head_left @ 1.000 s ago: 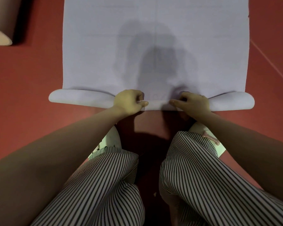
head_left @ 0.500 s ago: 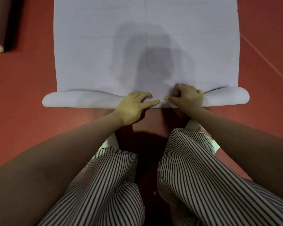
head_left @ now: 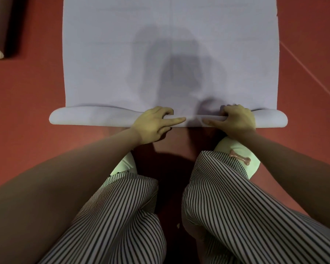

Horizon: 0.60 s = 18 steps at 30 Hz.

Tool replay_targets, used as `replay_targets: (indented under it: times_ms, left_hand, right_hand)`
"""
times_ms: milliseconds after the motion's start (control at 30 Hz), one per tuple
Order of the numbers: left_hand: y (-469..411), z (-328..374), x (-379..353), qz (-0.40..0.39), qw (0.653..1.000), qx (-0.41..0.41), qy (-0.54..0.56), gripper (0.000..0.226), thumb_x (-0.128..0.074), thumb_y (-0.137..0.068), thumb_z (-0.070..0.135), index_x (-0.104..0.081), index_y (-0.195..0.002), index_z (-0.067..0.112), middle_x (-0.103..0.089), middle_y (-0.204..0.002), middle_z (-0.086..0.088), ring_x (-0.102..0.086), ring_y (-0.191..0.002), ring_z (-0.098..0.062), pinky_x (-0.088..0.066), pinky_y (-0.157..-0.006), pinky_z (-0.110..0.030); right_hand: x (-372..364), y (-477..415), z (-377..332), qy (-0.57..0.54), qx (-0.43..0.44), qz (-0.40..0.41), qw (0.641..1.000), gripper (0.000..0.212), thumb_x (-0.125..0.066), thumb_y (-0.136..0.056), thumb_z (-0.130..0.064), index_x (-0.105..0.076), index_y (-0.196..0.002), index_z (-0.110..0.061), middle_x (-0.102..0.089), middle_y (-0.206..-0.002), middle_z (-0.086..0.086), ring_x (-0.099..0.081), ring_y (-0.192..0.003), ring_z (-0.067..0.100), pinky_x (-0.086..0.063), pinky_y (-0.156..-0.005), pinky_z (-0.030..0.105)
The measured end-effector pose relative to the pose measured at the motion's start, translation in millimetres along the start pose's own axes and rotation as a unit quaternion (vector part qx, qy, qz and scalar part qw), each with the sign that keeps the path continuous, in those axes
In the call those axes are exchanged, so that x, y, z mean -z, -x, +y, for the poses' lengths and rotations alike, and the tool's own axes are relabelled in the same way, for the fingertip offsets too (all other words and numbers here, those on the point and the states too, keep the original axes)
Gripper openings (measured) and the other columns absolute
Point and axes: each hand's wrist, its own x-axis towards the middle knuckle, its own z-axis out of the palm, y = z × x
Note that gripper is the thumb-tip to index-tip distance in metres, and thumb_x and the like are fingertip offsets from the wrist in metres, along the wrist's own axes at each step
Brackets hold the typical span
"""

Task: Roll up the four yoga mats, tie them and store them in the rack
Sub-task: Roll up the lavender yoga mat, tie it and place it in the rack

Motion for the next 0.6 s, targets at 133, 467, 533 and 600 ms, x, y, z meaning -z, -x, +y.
replay_targets:
  times_ms: [133,467,533,600]
  left_hand:
    - [1.7,-1.0,-1.8,0.009,1.000,0.006,0.013,0.041,-0.045,-0.091,0.030,-0.056,-0.131,0.028,-0.062,-0.110,-0.014,-0.057,-0.092,-0.031,-0.051,-0.081,-0.037]
    - [-1.6,0.1,4.8,-0.038,0.999,0.033,0.022,0.043,-0.043,-0.090,0.033,-0.059,-0.130,0.027,-0.058,-0.124,-0.014,-0.059,-0.098,-0.033,-0.047,-0.089,-0.041]
    - [-2.6,1.2,8.5,-0.048,0.997,0.047,0.029,0.045,-0.041,-0.090,0.035,-0.058,-0.131,0.028,-0.057,-0.126,-0.014,-0.058,-0.101,-0.033,-0.045,-0.091,-0.041]
    - [-3.1,1.9,10.5,-0.055,0.997,0.052,0.032,0.046,-0.040,-0.091,0.037,-0.056,-0.133,0.028,-0.055,-0.129,-0.014,-0.057,-0.105,-0.034,-0.044,-0.094,-0.041]
  right_hand:
    - [5.7,-2.9,-0.1,-0.052,-0.032,-0.062,0.996,0.066,-0.061,-0.069,-0.071,-0.049,-0.071,-0.007,-0.052,-0.070,0.000,-0.049,-0.072,0.021,-0.030,-0.057,0.033]
    - [7.0,-2.0,22.7,-0.156,0.110,-0.047,0.981,0.052,-0.071,-0.069,-0.055,-0.054,-0.076,-0.006,-0.049,-0.078,0.002,-0.039,-0.078,0.016,-0.032,-0.071,0.029]
    - [11.4,-3.9,27.0,-0.152,0.149,-0.037,0.976,0.055,-0.063,-0.069,-0.056,-0.058,-0.073,-0.001,-0.048,-0.075,0.004,-0.041,-0.077,0.021,-0.027,-0.072,0.024]
    - [11.3,-2.6,28.5,-0.113,0.144,-0.006,0.983,0.058,-0.054,-0.070,-0.063,-0.062,-0.073,-0.006,-0.047,-0.074,-0.001,-0.048,-0.080,0.028,-0.021,-0.074,0.024]
